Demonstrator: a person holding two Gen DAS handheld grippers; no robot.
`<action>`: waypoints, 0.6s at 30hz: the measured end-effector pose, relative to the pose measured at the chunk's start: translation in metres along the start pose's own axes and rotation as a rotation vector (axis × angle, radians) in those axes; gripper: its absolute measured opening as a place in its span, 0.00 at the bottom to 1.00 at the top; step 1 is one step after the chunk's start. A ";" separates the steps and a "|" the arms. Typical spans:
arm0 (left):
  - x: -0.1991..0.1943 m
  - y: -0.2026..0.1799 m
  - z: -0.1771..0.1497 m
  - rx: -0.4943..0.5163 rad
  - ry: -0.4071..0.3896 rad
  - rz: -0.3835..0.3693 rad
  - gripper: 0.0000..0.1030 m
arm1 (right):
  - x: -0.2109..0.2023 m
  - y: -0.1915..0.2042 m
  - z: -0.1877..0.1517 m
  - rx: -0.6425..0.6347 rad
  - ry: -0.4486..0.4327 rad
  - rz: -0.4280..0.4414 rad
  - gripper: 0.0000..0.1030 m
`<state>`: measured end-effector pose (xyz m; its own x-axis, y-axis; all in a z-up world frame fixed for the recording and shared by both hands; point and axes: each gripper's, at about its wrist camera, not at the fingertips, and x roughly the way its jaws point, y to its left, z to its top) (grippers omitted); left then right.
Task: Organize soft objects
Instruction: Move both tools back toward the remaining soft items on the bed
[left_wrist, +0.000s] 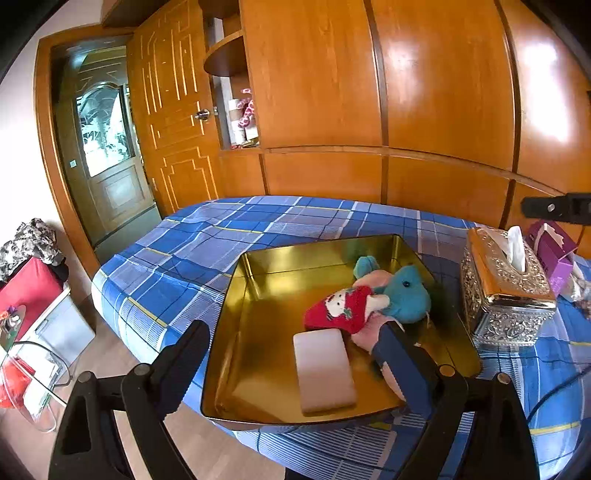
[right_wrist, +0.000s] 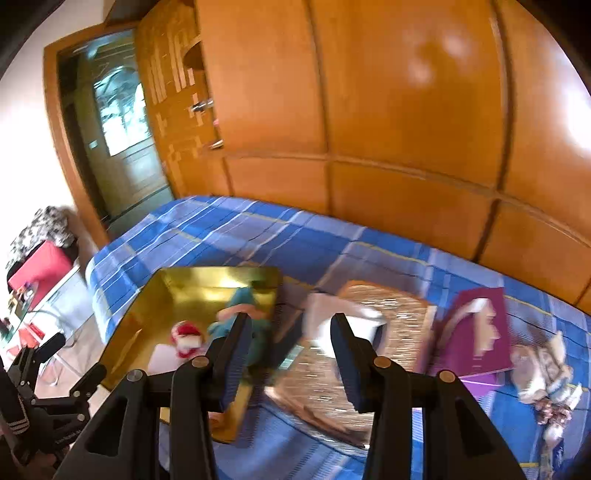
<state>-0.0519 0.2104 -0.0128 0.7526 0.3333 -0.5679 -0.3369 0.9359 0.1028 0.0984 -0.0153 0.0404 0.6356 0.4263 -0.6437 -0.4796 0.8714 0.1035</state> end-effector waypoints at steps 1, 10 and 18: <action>0.000 -0.002 0.000 0.004 -0.001 -0.003 0.91 | -0.004 -0.007 -0.001 0.010 -0.004 -0.011 0.43; -0.006 -0.026 -0.001 0.061 0.005 -0.067 0.91 | -0.040 -0.110 -0.020 0.165 -0.029 -0.193 0.43; -0.018 -0.067 0.006 0.150 -0.001 -0.231 0.91 | -0.077 -0.215 -0.063 0.360 -0.010 -0.395 0.44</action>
<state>-0.0392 0.1422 -0.0044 0.8004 0.1094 -0.5894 -0.0688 0.9935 0.0910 0.1144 -0.2502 0.0197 0.7322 0.0500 -0.6793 0.0340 0.9934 0.1098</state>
